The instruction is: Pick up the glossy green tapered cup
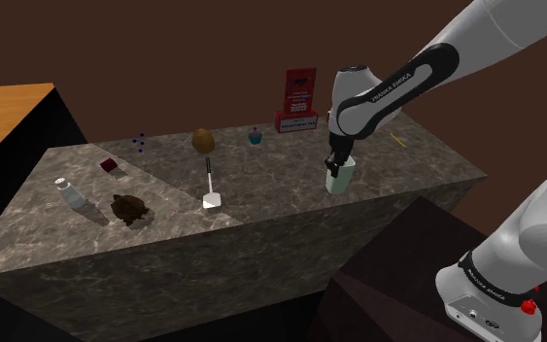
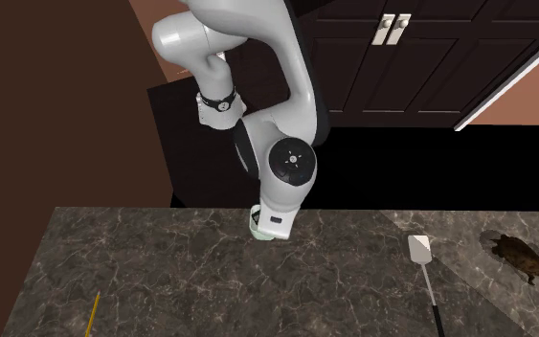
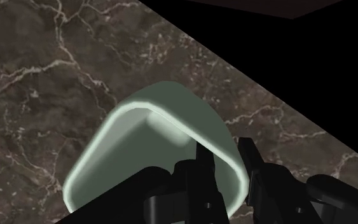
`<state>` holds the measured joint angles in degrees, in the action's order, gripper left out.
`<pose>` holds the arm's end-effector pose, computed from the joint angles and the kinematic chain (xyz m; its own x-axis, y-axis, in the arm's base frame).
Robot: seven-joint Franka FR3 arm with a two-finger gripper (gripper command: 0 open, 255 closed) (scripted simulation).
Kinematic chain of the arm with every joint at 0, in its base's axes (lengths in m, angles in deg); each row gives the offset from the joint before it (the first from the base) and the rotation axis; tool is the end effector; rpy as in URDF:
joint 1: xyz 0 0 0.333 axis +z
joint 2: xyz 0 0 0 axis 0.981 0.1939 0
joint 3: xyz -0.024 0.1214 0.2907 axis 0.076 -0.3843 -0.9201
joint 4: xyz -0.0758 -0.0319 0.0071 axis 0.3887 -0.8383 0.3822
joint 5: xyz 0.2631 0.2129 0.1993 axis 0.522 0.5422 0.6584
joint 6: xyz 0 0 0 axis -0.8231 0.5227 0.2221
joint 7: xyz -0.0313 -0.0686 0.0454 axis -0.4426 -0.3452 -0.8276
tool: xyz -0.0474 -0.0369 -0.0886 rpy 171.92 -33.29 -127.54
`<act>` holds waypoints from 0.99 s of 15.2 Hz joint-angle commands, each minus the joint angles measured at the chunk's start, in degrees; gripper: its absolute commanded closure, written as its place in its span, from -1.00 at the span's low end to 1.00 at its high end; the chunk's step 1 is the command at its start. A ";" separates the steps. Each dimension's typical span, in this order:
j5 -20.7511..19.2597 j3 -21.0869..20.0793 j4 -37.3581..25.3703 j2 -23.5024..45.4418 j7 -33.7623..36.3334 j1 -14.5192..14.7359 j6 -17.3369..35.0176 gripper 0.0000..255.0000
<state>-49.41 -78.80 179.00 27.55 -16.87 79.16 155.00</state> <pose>0.4768 0.0147 0.2641 0.9847 0.1518 -0.0859 0.1530 -0.9882 0.0072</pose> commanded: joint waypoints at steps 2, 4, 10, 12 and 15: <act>0.11 -0.03 -0.28 -1.32 -0.07 0.01 -1.58 1.00; 0.20 -0.05 -0.60 -2.59 -0.15 0.02 -3.18 1.00; 0.45 -0.06 -1.85 -6.15 -0.38 0.03 -7.98 1.00; 0.52 -0.06 -2.37 -7.24 -0.45 0.04 -9.59 1.00; 0.61 -0.06 -3.25 -8.78 -0.54 0.04 -12.01 1.00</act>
<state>-48.84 -78.90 175.96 19.44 -17.29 79.23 143.89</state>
